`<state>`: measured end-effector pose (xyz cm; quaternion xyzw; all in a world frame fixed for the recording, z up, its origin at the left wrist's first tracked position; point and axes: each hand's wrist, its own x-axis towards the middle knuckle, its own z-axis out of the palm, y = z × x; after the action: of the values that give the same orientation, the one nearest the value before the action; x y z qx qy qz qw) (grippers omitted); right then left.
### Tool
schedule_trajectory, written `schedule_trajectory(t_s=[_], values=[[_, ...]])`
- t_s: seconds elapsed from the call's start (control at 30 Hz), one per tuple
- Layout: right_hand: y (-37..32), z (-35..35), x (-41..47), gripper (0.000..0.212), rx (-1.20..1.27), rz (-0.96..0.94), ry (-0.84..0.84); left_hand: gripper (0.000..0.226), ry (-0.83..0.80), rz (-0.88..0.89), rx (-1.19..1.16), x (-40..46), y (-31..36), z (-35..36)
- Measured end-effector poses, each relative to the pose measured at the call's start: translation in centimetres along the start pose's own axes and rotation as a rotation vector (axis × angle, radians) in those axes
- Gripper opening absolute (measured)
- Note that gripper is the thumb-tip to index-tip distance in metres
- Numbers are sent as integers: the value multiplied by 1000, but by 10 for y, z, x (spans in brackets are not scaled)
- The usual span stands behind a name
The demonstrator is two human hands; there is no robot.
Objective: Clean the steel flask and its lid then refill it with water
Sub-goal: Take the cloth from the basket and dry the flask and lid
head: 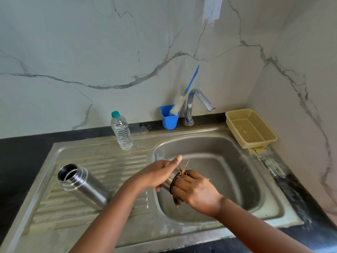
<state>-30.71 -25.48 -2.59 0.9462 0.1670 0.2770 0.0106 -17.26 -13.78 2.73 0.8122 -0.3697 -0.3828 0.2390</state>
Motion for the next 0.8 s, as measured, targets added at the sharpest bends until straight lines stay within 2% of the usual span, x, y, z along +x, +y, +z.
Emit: schedule_trajectory(t_s=[0.03, 0.1, 0.17, 0.23, 0.3, 0.33, 0.4, 0.47, 0.57, 0.63, 0.67, 0.73, 0.8], values=[[-6, 2, 0, 19, 108, 112, 9, 71, 35, 44, 66, 1, -3, -3], [-20, 1, 6, 26, 419, 483, 84, 64, 201, 222, 76, 3, -10, -6], [-31, -5, 18, 27, 916, 966, 206, 51, 396, 465, -15, 3, -18, -1], [-37, -16, 34, 21, 1383, 1338, 311, 47, 509, 609, 98, 6, -27, 5], [-37, -27, 44, 18, 1618, 1486, 328, 48, 589, 679, 219, 10, -36, 12], [-36, -33, 47, 18, 1657, 1490, 295, 48, 624, 692, 189, 11, -38, 15], [-38, -31, 47, 19, 1555, 1409, 198, 49, 648, 670, 30, 13, -38, 18], [-39, -24, 39, 24, 1213, 1203, 94, 51, 609, 630, -104, 15, -38, 22], [-28, -9, 19, 25, 545, 533, -34, 61, 375, 518, -257, 13, -39, 23], [-14, 1, 4, 24, 194, 86, -94, 75, 228, 402, -195, 12, -40, 22], [-7, 0, 0, 23, 45, -80, -118, 77, 174, 345, -173, 11, -39, 23], [5, 1, -6, 23, -155, -249, -102, 71, 128, 227, -192, 12, -35, 26], [12, 1, -13, 23, -225, -258, -38, 68, 130, 83, -277, 15, -33, 28]])
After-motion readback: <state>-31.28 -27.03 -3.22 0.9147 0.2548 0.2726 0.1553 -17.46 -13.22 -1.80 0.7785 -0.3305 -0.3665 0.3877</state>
